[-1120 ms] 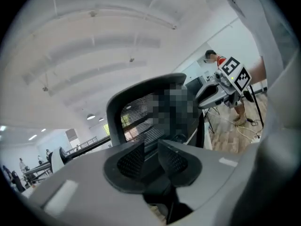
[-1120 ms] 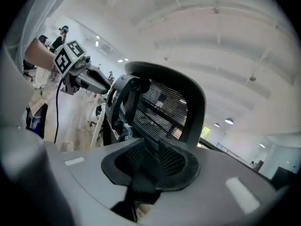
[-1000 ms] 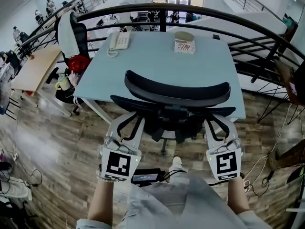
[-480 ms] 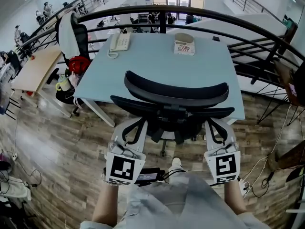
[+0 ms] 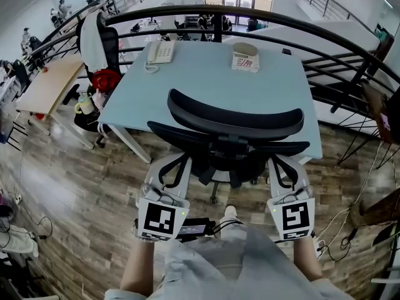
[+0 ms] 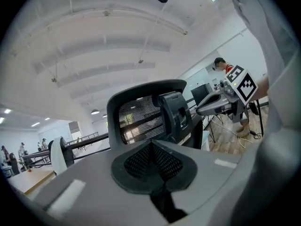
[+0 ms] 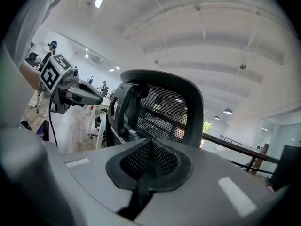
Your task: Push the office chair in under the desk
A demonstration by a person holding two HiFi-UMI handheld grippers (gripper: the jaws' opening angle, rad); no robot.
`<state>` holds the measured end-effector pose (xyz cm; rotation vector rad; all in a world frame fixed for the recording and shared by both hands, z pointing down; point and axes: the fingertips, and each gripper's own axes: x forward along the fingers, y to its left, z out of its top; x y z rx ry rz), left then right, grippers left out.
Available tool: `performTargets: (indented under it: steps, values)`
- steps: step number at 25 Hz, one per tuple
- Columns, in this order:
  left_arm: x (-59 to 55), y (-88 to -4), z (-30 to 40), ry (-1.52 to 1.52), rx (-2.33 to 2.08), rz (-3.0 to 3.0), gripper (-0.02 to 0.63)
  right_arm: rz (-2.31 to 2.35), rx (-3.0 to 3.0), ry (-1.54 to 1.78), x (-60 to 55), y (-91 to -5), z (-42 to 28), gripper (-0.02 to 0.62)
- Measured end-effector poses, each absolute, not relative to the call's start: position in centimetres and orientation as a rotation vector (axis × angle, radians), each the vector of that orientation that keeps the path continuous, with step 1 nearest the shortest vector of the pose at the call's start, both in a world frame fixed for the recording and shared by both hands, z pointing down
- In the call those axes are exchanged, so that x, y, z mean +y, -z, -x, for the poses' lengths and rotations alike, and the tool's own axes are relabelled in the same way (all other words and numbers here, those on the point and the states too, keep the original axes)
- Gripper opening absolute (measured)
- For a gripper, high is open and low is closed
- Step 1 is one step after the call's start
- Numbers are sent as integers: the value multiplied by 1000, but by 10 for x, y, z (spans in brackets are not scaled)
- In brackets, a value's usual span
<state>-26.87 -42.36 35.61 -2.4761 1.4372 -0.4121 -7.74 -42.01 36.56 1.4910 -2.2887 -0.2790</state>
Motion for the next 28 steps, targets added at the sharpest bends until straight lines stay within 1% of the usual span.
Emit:
performTargets:
  steps: [28]
  values:
    - [-416, -362, 270, 394, 1448, 2491, 5, -1421, -2289, 337, -420, -376, 91, 8]
